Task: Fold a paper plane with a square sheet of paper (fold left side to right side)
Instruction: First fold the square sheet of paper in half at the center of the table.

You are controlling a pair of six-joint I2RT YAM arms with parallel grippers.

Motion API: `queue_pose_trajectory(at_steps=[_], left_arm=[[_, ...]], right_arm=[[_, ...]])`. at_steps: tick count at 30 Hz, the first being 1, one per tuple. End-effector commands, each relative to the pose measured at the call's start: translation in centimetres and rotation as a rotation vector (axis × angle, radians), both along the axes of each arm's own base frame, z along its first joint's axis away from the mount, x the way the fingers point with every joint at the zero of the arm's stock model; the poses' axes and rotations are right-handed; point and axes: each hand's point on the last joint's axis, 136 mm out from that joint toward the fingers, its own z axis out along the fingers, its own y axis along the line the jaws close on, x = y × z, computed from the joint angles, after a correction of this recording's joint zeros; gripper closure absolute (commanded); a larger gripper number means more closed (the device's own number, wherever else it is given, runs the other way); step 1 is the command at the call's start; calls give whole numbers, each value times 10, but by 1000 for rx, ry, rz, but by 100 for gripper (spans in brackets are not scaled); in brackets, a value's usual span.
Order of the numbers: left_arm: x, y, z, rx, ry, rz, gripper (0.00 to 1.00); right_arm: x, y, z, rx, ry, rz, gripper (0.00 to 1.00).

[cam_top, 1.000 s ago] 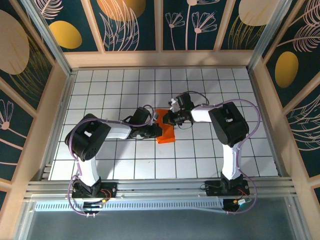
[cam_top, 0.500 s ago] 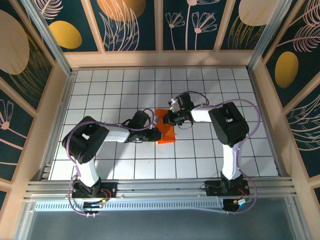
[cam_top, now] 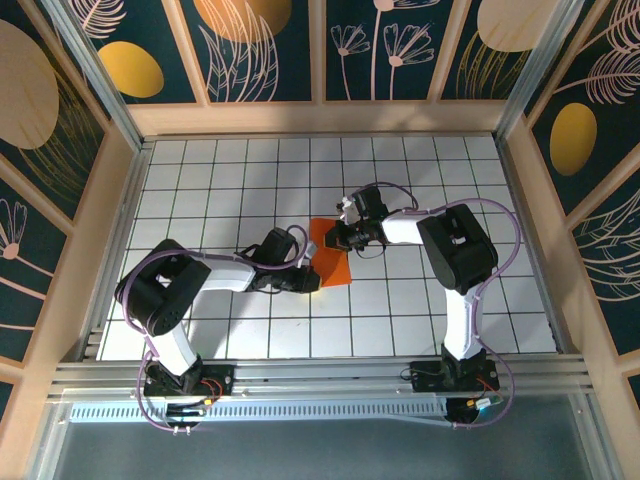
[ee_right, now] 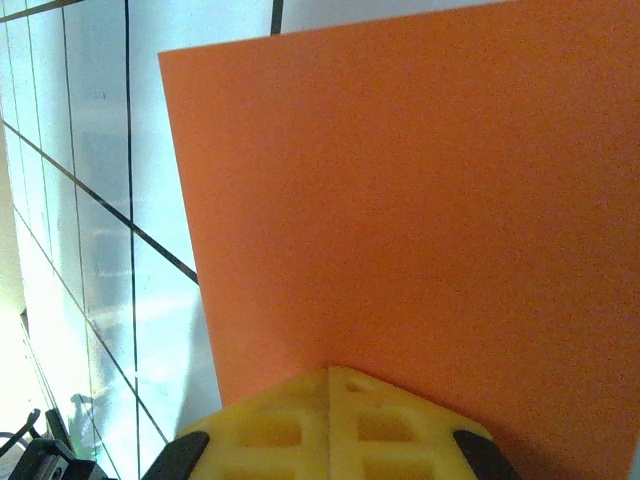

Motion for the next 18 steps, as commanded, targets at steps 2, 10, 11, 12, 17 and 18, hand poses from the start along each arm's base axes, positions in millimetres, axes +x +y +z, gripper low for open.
queue_pose_trajectory(at_steps=[2, 10, 11, 12, 17, 18], left_arm=[[-49, 27, -31, 126, 168, -48, 100], [-21, 12, 21, 2, 51, 2, 100], [-14, 11, 30, -26, 37, 20, 100], [-5, 11, 39, -57, 24, 41, 100], [34, 7, 55, -86, -32, 93, 100], [40, 5, 51, -68, -30, 91, 100]], right_arm=[[-16, -32, -41, -177, 71, -40, 100], [-16, -31, -39, -172, 65, -36, 100], [-16, -31, -38, -171, 62, -35, 100], [-16, -31, -38, -170, 63, -35, 100], [-14, -29, -36, -164, 58, -35, 100], [-14, -28, -35, -162, 55, -36, 100]])
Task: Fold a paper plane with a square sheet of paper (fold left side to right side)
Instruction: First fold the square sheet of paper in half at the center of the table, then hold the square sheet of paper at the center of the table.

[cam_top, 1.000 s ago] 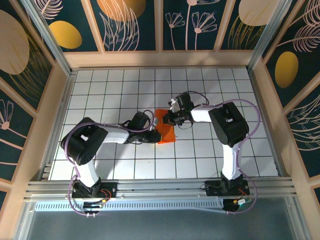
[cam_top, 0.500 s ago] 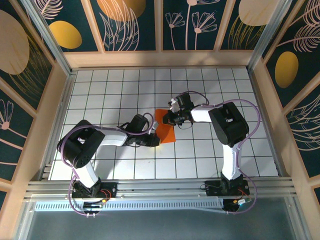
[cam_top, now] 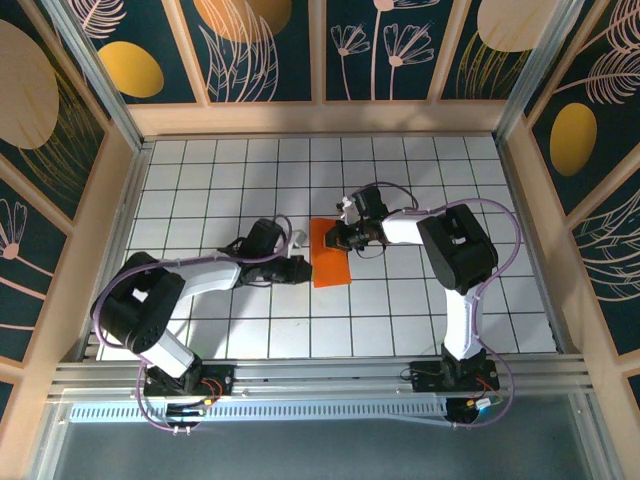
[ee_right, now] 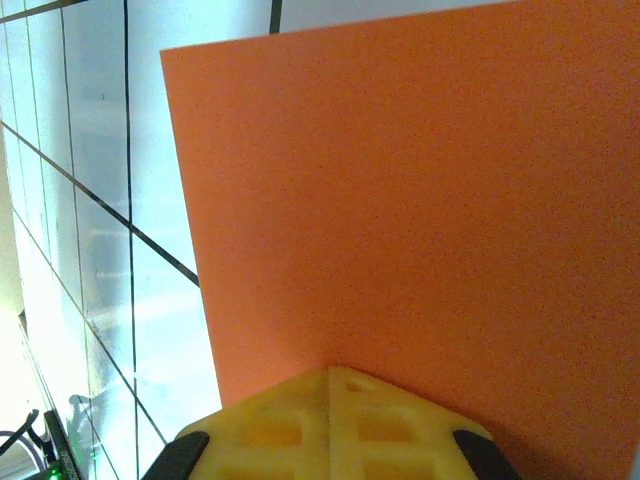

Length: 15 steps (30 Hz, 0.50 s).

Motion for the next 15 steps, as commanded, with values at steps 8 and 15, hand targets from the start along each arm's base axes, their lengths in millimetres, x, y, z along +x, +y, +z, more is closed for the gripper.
queue_pose_trajectory(at_steps=[8, 15], left_arm=[[38, -25, -35, 63, 31, -19, 100], [34, -17, -57, 147, 47, -11, 100]], right_arm=[[-16, -28, -34, -155, 56, -32, 100], [-11, -19, -13, -99, 30, -27, 100]])
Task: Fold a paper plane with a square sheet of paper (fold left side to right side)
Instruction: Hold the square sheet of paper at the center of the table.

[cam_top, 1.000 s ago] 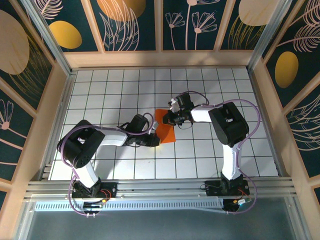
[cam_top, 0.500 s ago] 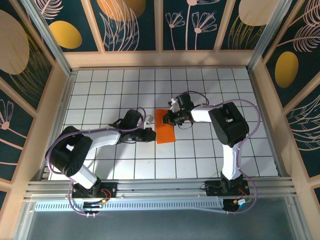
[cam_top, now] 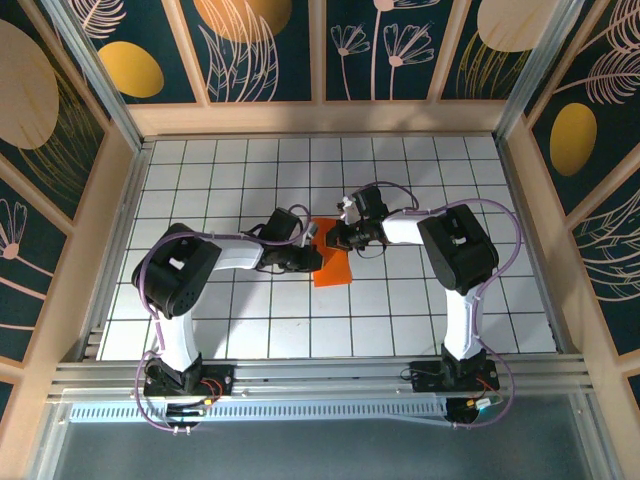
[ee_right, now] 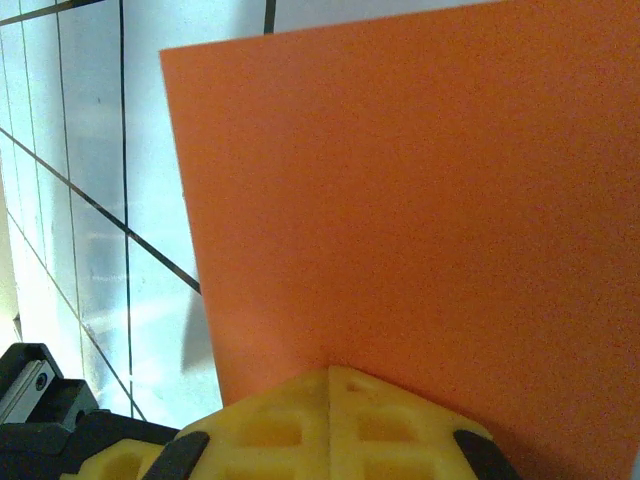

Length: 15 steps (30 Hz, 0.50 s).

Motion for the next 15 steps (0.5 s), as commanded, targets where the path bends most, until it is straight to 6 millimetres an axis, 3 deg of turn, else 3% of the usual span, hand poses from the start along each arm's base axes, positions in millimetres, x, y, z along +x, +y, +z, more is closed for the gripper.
queue_pose_trajectory(at_steps=[1, 5, 8, 12, 15], left_arm=[[-6, 7, -16, 88, 5, -15, 100], [-13, 11, -22, 111, 15, -17, 100], [-15, 10, -21, 104, 16, -12, 100], [-16, 9, -19, 99, 13, -7, 100], [-15, 9, -17, 94, 8, -5, 100]], right_arm=[[-10, -15, -7, -70, 26, -21, 100], [-4, -11, 28, -22, -40, -32, 94], [-10, -19, 43, -35, -64, -38, 100], [-35, -29, 46, -41, -29, -39, 100], [-61, -30, 37, -15, 26, -35, 100]])
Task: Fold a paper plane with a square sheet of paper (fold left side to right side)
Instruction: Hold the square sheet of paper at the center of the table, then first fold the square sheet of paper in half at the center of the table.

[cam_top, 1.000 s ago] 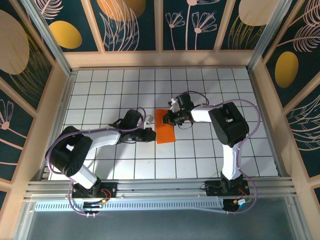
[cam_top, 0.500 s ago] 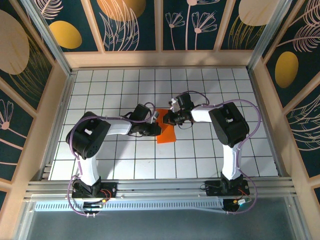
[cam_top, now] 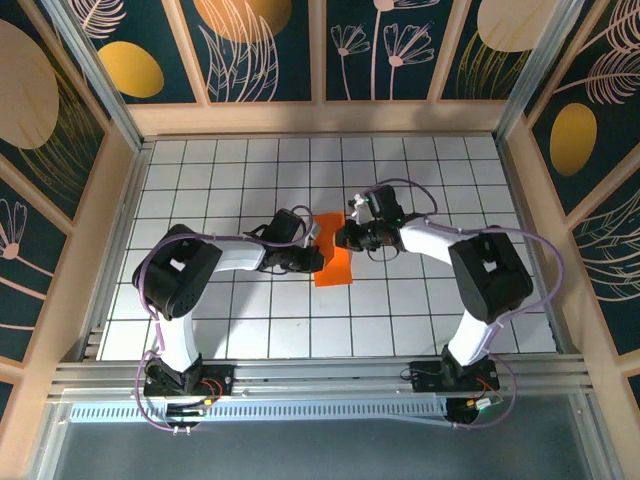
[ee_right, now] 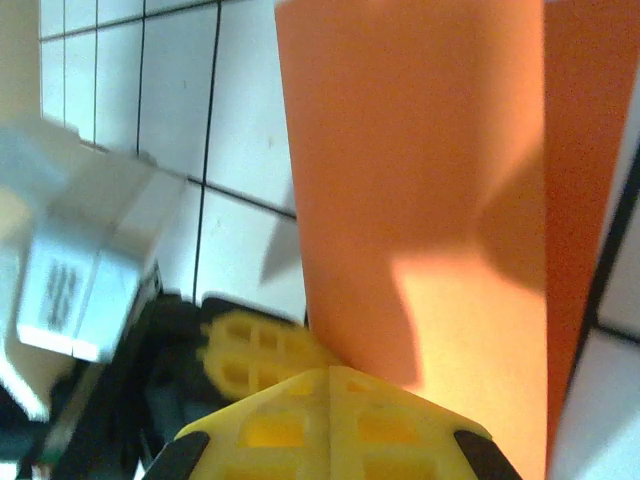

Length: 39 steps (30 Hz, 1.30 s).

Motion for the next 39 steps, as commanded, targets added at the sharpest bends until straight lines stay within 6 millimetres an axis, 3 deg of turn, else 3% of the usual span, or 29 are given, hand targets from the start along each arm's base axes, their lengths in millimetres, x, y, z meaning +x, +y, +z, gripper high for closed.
queue_pose_trajectory(at_steps=[1, 6, 10, 17, 26, 39], left_arm=[[-15, 11, -15, 63, 43, 5, 100], [-13, 10, -12, 56, 39, 7, 100], [-11, 2, -2, 6, 39, 7, 100], [15, -10, 24, -87, 12, 44, 100], [33, -9, 10, -63, 13, 39, 100], [47, 22, -13, 21, -5, 138, 100]], right_arm=[[-34, -3, -21, -4, 108, 6, 100], [-54, 0, -48, -37, 167, 22, 100], [-57, -5, -61, -73, 182, 15, 100], [-66, -25, -88, -200, 205, 2, 100], [-68, -38, -108, -278, 220, 7, 100], [-72, -54, -121, -365, 227, 12, 100]])
